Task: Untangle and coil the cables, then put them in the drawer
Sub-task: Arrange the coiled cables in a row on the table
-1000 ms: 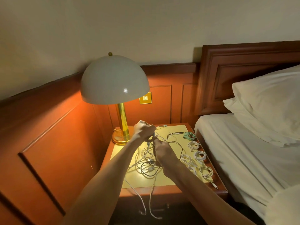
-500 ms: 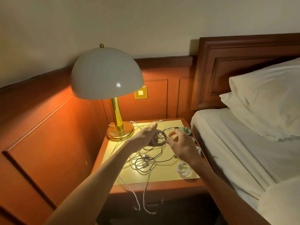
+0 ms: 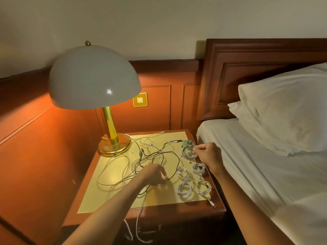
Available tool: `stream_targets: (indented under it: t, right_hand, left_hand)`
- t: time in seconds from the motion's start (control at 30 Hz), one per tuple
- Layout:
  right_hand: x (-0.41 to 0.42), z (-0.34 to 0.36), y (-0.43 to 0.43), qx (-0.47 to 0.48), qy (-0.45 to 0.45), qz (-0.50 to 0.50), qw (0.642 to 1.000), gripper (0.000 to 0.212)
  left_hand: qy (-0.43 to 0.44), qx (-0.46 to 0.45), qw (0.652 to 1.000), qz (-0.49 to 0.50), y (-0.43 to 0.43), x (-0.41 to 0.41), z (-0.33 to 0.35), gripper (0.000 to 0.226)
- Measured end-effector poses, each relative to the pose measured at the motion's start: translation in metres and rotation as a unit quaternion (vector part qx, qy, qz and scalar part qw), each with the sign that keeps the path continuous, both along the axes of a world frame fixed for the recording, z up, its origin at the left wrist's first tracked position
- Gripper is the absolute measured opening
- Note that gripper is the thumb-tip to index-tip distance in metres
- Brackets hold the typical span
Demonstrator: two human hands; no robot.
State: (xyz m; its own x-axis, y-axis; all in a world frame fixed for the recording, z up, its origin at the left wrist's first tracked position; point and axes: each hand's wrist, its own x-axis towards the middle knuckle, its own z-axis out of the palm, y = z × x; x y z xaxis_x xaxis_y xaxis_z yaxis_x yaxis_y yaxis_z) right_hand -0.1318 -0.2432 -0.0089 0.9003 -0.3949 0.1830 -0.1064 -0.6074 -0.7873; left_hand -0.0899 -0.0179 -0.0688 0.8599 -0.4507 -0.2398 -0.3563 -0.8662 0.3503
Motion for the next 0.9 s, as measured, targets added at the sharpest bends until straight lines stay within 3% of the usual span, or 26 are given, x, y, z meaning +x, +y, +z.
stream_targets:
  t: [0.17,0.3,0.4,0.7,0.77,0.8,0.9]
  right_hand:
    - [0.018,-0.023,-0.002,0.032,0.046,-0.016,0.998,0.012]
    - [0.042,-0.037,0.006,0.012,0.1,-0.045,0.994,0.012]
    - [0.063,-0.043,0.019,-0.001,0.141,-0.053,0.989,0.012]
    - [0.089,-0.053,0.059,-0.227,0.217,-0.002,0.949,0.016]
    - [0.091,-0.045,0.062,-0.246,0.18,0.004,0.952,0.02]
    - [0.093,-0.036,0.063,-0.23,0.12,0.003,0.966,0.025]
    - [0.093,0.01,0.068,-0.074,-0.088,0.038,0.993,0.063]
  left_hand:
    - [-0.132,-0.043,0.99,-0.009,0.004,0.009,-0.011,0.014]
    - [-0.217,-0.19,0.955,0.07,0.018,0.036,0.034,0.012]
    - [-0.269,-0.224,0.933,0.086,0.029,0.054,0.075,0.012]
    - [-0.313,-0.281,0.902,0.097,0.052,0.073,0.126,0.017]
    - [-0.328,-0.292,0.894,0.091,0.056,0.071,0.139,0.018]
    - [-0.329,-0.308,0.888,0.092,0.059,0.07,0.146,0.019]
    - [-0.333,-0.394,0.853,0.079,0.067,0.067,0.172,0.015]
